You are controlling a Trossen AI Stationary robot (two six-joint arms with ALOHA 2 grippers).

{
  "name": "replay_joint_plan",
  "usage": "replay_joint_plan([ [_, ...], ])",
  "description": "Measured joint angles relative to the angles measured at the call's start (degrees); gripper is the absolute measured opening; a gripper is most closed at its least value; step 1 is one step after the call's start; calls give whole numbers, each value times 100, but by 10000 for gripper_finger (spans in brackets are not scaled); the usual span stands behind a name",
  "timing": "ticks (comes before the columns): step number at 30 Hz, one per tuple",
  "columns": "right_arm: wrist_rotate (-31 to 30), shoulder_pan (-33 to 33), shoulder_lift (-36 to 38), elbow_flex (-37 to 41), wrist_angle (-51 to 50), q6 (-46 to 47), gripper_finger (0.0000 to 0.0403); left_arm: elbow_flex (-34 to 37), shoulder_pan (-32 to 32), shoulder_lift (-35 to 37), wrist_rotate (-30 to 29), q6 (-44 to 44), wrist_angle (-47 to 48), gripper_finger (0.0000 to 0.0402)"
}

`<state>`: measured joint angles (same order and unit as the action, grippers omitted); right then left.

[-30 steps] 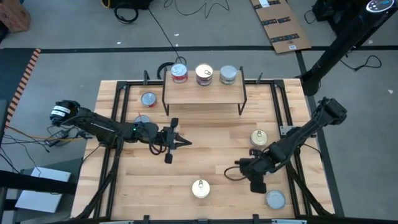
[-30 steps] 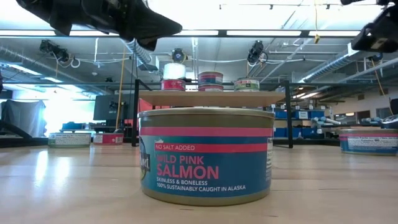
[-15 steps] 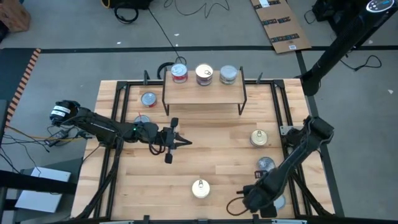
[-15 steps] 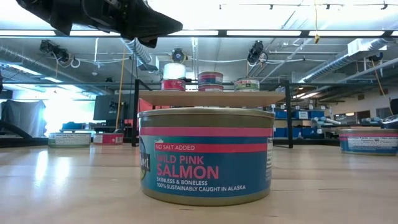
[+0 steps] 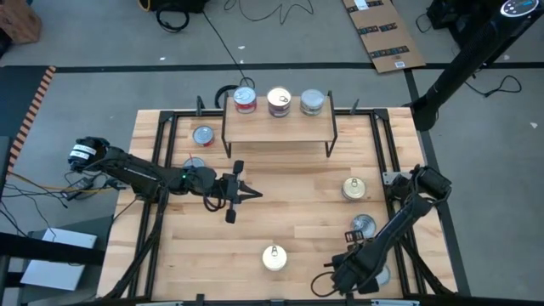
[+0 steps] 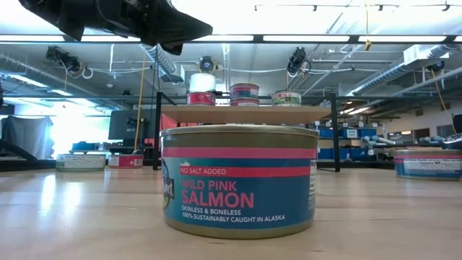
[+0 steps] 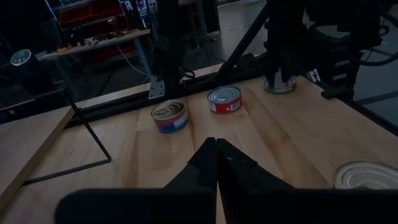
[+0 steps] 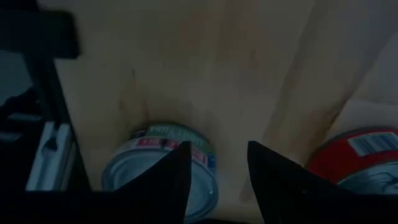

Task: Stack canned seafood by type on shelf
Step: Put the green tuna can on the shelf aligned with the other green tuna can

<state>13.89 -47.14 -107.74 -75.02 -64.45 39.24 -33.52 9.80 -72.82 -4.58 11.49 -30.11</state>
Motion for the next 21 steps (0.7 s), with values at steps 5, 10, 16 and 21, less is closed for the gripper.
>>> replay_joint_plan([
  [5,477,-26,0,0,-106,13,164,0,0,0,0,0,0,7],
  [10,396,-201,0,0,-80,-121,163,0,0,0,1,0,-2,7],
  [16,69,-268,0,0,-80,-485,163,1,0,0,2,0,2,7],
  [21,-74,-259,0,0,-78,-755,163,0,0,0,2,0,8,7],
])
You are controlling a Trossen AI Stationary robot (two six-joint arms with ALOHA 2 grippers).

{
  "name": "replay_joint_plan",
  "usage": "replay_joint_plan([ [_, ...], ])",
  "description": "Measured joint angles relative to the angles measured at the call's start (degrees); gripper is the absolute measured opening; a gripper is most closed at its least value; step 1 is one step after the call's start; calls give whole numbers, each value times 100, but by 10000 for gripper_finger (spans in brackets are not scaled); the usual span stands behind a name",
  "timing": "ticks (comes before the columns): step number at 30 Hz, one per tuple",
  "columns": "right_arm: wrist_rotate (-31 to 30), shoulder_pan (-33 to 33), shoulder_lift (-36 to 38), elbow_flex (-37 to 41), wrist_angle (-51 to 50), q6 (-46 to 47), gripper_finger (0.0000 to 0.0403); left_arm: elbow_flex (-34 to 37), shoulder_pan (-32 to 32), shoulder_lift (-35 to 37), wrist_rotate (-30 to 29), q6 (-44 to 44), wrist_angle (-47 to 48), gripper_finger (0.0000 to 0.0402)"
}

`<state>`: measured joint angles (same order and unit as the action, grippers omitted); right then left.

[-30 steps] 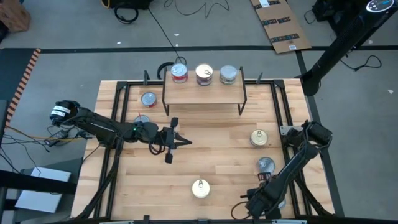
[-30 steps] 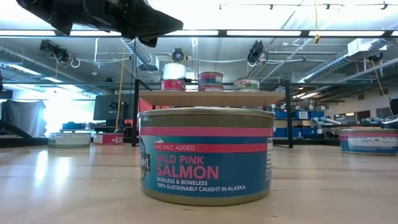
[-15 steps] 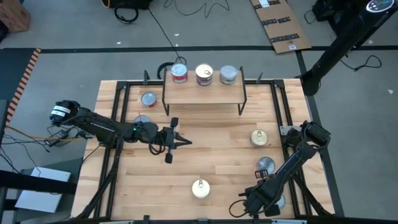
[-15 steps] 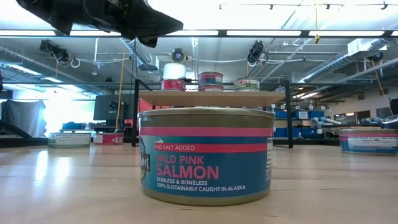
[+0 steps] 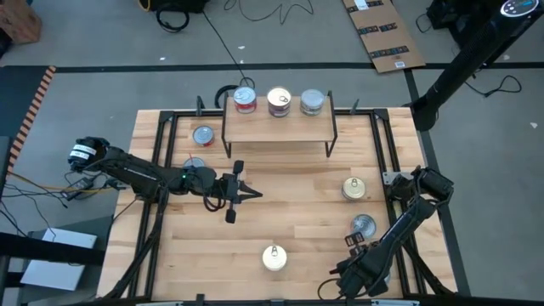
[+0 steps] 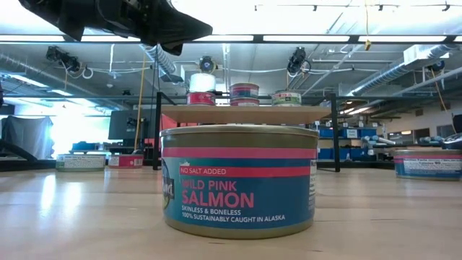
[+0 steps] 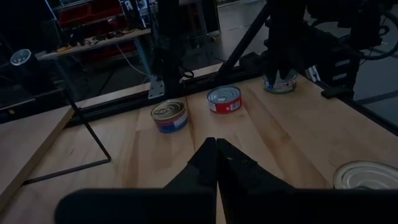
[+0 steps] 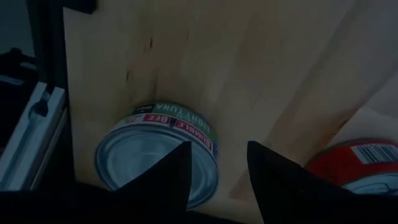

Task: Stack canned seafood by type on shelf
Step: Put the green tuna can on the shelf aligned with the other green tuna can

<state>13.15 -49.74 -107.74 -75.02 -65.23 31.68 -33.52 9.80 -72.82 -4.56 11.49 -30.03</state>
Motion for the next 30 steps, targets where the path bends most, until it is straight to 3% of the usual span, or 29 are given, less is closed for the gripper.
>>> replay_joint_plan([
  [19,365,113,13,411,325,-339,155,0,-2,0,2,-15,66,7],
  [24,311,338,13,411,310,-339,113,0,-2,0,2,-20,77,7],
  [30,213,642,17,411,325,-478,27,0,-2,0,2,-25,127,7],
])
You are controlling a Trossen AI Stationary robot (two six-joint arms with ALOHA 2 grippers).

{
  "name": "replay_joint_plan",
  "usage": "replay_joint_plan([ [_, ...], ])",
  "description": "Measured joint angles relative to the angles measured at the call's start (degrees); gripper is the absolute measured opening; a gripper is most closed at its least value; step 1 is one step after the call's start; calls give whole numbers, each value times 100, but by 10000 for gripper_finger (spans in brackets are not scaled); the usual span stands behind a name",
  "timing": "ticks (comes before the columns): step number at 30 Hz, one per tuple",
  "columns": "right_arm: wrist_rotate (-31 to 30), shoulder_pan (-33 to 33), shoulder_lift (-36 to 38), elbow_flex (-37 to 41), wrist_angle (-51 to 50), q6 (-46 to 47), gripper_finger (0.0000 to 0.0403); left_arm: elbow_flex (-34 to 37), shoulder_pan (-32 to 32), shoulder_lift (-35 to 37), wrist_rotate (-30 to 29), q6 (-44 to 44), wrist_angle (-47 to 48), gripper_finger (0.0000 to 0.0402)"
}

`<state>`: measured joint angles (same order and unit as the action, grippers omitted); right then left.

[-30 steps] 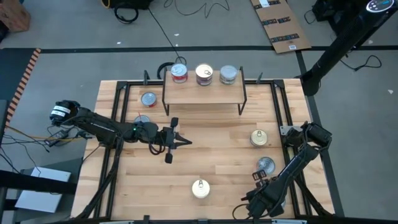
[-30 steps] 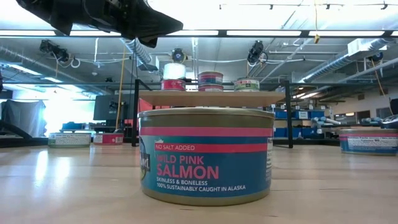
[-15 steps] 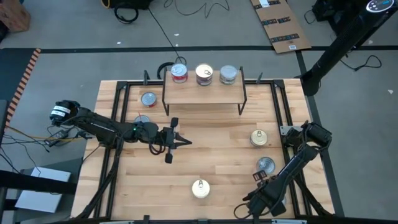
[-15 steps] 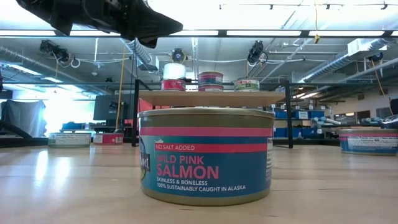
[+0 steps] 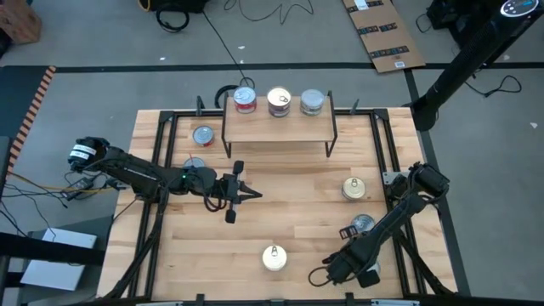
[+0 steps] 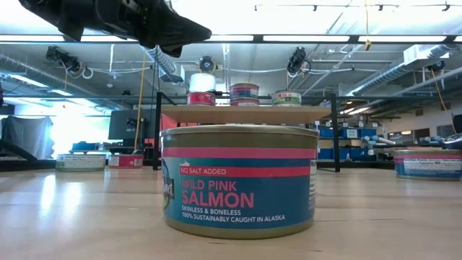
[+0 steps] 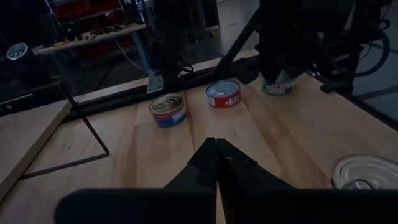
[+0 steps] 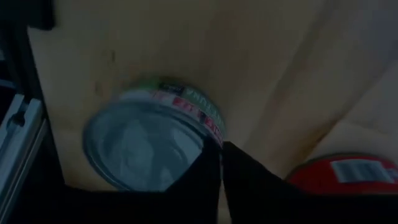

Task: Stack canned seafood by type on shelf
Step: Put the green tuna can on the shelf aligned with the other green tuna can

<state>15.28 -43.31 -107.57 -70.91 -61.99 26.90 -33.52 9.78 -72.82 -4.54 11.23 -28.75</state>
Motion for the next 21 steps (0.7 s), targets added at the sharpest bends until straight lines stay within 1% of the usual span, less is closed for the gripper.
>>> replay_joint_plan([
  [1,-25,45,0,0,-5,-45,15,0,0,0,0,-6,6,7],
  [3,-99,157,0,-2,16,-137,8,0,0,0,0,-19,0,7],
  [7,-449,439,21,-4,-3,-166,14,0,0,0,0,-104,1,7],
  [11,-906,807,57,-4,44,-148,5,0,2,0,2,-112,46,7],
  [14,-1286,1121,92,-2,96,-15,7,0,2,0,2,-131,52,7],
  [21,-1879,1863,120,2,316,288,3,0,2,0,2,-144,82,7],
])
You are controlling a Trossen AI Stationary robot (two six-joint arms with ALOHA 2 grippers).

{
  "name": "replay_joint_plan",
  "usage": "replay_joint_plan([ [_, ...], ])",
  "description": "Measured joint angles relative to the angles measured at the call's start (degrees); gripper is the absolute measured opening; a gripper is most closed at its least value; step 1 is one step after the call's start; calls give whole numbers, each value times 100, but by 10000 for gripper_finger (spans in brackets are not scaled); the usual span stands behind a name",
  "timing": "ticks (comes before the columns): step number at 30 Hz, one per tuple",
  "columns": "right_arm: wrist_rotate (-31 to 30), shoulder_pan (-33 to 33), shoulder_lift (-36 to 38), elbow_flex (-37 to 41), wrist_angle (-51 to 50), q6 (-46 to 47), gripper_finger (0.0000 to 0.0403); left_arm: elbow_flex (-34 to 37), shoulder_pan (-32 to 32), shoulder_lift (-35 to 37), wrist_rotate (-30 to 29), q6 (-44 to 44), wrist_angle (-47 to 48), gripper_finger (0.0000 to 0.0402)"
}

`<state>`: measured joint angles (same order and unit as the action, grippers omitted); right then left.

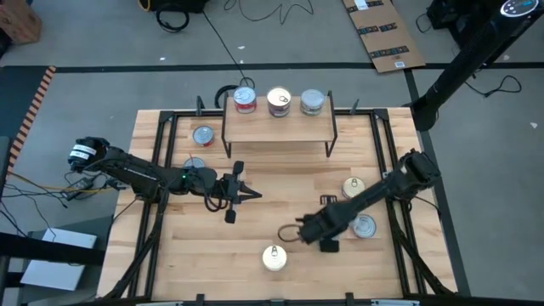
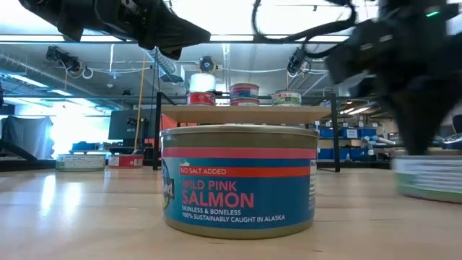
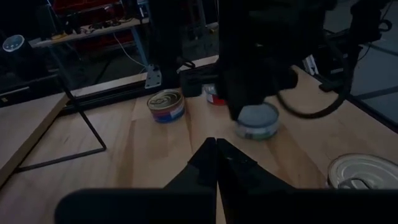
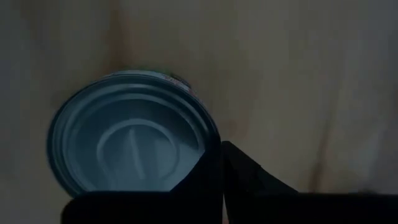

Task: Stack canned seafood by type on shelf
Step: Put the green tuna can on the shelf aligned with the other green tuna can

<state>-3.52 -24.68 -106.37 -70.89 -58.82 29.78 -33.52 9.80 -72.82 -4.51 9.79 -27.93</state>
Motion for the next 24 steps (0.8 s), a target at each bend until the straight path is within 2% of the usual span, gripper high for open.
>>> replay_joint_plan([
  [13,-967,1444,-15,20,1465,-46,6,2,4,2,-2,-170,144,7],
  [19,-1063,2011,-24,21,2131,-973,9,0,9,7,8,-261,250,7],
  [24,-1059,2163,-28,-246,2082,-1601,32,0,9,7,-7,-275,249,7],
])
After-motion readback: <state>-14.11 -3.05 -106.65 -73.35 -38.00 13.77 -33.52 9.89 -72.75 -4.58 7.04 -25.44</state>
